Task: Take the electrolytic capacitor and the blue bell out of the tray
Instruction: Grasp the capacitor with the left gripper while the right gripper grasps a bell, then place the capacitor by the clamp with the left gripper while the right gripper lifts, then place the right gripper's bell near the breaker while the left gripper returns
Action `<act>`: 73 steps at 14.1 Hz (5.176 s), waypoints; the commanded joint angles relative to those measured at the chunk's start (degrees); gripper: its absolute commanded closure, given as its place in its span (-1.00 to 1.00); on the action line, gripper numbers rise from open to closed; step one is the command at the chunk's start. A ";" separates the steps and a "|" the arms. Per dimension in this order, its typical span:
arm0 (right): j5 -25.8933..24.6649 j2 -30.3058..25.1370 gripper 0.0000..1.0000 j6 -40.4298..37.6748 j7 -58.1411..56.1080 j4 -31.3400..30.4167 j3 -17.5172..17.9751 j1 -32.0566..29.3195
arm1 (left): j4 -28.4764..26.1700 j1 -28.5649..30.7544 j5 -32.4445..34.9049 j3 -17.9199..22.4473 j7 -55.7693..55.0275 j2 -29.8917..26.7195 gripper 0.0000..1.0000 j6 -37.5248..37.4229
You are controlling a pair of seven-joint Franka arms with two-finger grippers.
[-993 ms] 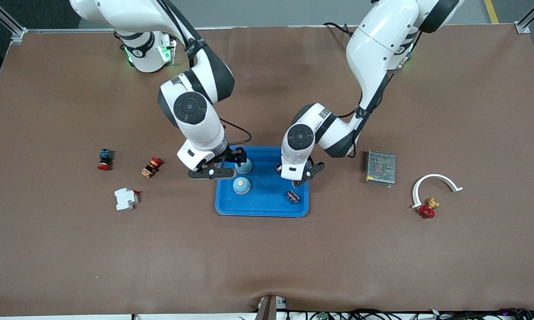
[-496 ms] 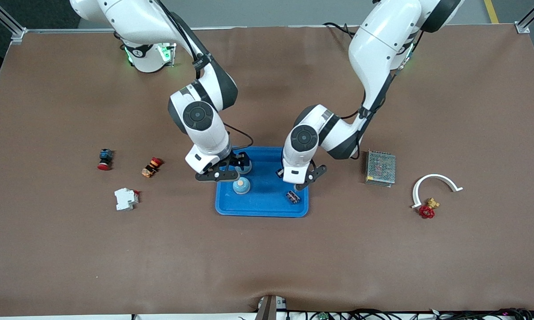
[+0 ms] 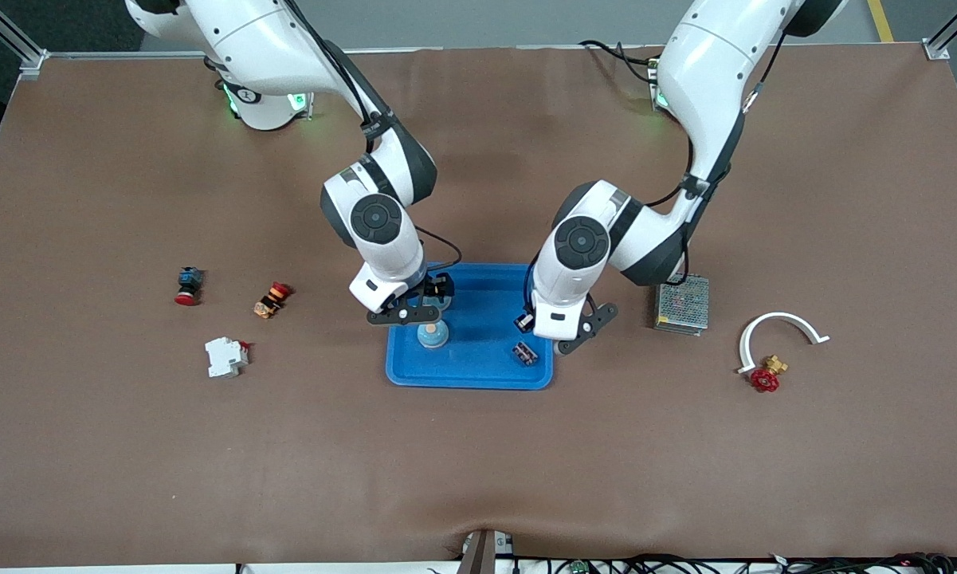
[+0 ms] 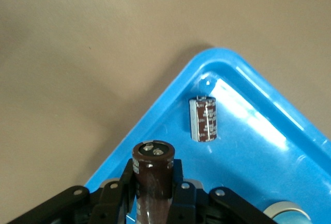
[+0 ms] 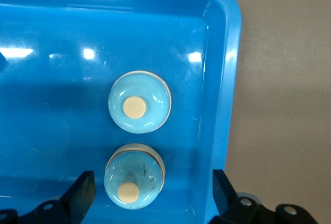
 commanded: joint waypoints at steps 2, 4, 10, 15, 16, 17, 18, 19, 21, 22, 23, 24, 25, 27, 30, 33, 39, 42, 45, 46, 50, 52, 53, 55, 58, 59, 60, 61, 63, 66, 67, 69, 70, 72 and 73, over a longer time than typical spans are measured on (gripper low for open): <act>-0.26 0.68 -1.00 0.25 0.88 0.52 -0.53 1.81 | -1.18 2.48 4.34 -0.09 2.21 -4.69 1.00 -5.28; -0.26 1.29 -1.00 0.34 0.88 0.69 -0.53 2.16 | -1.53 3.89 4.87 -0.09 3.27 -6.36 1.00 -6.52; -0.26 2.96 -1.00 1.22 0.88 0.61 -0.53 3.04 | -1.80 10.30 4.88 -0.09 14.85 -11.11 1.00 -13.37; -0.26 3.84 -1.00 1.48 0.88 0.61 -0.53 3.92 | -6.09 16.27 6.45 -0.09 24.44 -16.03 1.00 -15.40; -0.26 4.19 -1.00 1.83 0.88 0.61 -0.53 3.92 | -7.06 17.76 7.07 -0.17 26.55 -16.91 1.00 -15.40; -0.26 4.37 -1.00 1.92 0.88 0.61 -0.53 4.01 | -7.59 19.17 7.16 -0.18 28.57 -17.35 1.00 -15.58; -0.26 4.72 -1.00 2.18 0.88 0.52 -0.53 4.01 | -8.55 20.14 7.16 -0.18 29.72 -17.53 1.00 -15.66; -0.26 4.89 -1.00 2.27 0.88 0.60 -0.53 4.18 | -9.17 21.02 7.42 -0.18 30.51 -17.71 1.00 -15.67; -0.26 5.16 -1.00 3.06 0.88 0.61 -0.53 4.27 | -10.67 23.21 9.43 -0.18 32.79 -17.71 1.00 -15.67; -0.26 5.42 -1.00 3.41 0.88 0.61 -0.53 4.27 | -11.28 24.62 10.49 -0.26 33.76 -17.62 1.00 -15.67; -0.34 5.60 -1.00 3.59 0.80 0.61 -0.53 4.19 | -11.81 25.94 11.46 -0.26 35.08 -17.36 1.00 -15.58; -0.34 5.86 -1.00 3.94 0.79 0.61 -0.53 4.18 | -12.43 27.00 11.90 -0.26 36.14 -17.36 1.00 -15.49; -0.34 5.95 -1.00 4.29 0.79 0.61 -0.53 4.18 | -13.21 27.79 11.91 -0.26 37.10 -17.36 1.00 -15.49; -0.34 6.21 -1.00 4.38 0.79 0.61 -0.53 4.27 | -15.93 30.42 12.00 -0.26 39.65 -17.62 1.00 -14.97; -0.34 6.56 -1.00 5.43 0.79 0.61 -0.53 4.27 | -20.59 31.40 13.13 -0.18 40.10 -18.06 1.00 -14.61; -0.34 6.74 -1.00 5.87 0.79 0.61 -0.53 4.27 | -25.17 33.50 14.89 -0.26 40.10 -18.41 1.00 -14.44; -0.34 6.74 -0.78 5.96 0.79 0.61 -0.53 4.18 | -32.02 37.46 16.47 -0.35 40.28 -17.53 1.00 -7.24; -0.34 6.74 -0.40 5.96 0.79 0.61 -0.53 4.18 | -33.87 38.86 18.50 -0.18 40.28 -16.05 1.00 -3.46; -0.34 6.74 -0.02 5.96 0.79 0.69 -0.53 4.18 | -33.88 40.19 19.64 -0.26 40.28 -14.02 1.00 -1.08; -0.34 6.65 0.07 5.79 0.79 0.78 -0.53 4.27 | -33.96 40.54 20.08 -0.26 40.28 -13.67 1.00 -0.38; -0.34 5.95 0.07 4.73 0.27 2.10 -0.53 4.45 | -33.53 40.89 20.26 -0.26 40.19 -11.47 1.00 0.86; -0.34 4.90 0.10 0.98 -0.08 3.14 -0.62 4.27 | -33.09 40.80 20.26 -0.26 40.01 -10.94 0.39 0.86; -0.34 3.50 0.10 -3.05 -0.17 4.98 -0.62 3.84 | -33.00 40.80 20.26 -0.26 39.84 -10.94 -0.05 0.86; -0.52 1.65 0.10 -10.78 -1.31 8.32 -0.79 2.70 | -32.47 40.72 20.26 -0.35 39.40 -10.94 -0.98 0.86; -0.34 -1.51 0.10 -20.46 -12.43 11.67 -0.79 -2.47 | -31.77 40.37 20.17 -0.79 39.05 -11.90 -1.00 0.25; -0.34 -2.91 0.10 -22.58 -16.83 11.85 -0.79 -4.76 | -31.07 40.19 20.08 -0.88 39.05 -12.69 -1.00 -0.28; -0.34 -4.32 0.10 -24.17 -22.09 11.86 -0.79 -6.96 | -29.93 40.19 19.99 -1.05 39.05 -13.05 -1.00 -1.07; -0.34 -5.55 0.10 -25.75 -27.45 11.86 -0.79 -9.41 | -28.36 40.19 19.47 -2.27 38.96 -13.22 -1.00 -2.29; -0.34 -7.23 0.09 -27.86 -38.09 11.86 -0.88 -14.24 | -24.23 40.19 19.29 -4.04 38.35 -13.40 -1.00 -6.50; -1.13 -7.67 0.09 -28.32 -55.49 11.94 -0.88 -21.81 | -18.78 40.10 19.20 -9.04 31.87 -13.14 -1.00 -11.43; -1.31 -7.59 0.09 -28.05 -59.46 11.94 -0.88 -23.57 | -17.45 39.67 18.77 -11.49 28.01 -12.88 -1.00 -12.75; -1.31 -7.24 0.09 -27.53 -65.45 11.94 -0.97 -27.26 | -14.64 37.74 17.01 -14.93 18.79 -11.83 -1.00 -13.47; -1.40 -7.15 0.09 -26.56 -69.04 11.86 -0.97 -28.93 | -12.80 36.08 16.31 -15.29 15.53 -10.86 -1.00 -13.47; -1.40 -6.62 0.09 -24.55 -78.61 11.86 -0.97 -33.06 | -7.98 31.69 13.24 -15.29 9.90 -7.97 -1.00 -13.47; -1.31 -5.84 0.09 -22.79 -82.92 11.77 -0.97 -34.91 | -5.43 29.92 11.66 -15.29 6.91 -6.21 -1.00 -13.47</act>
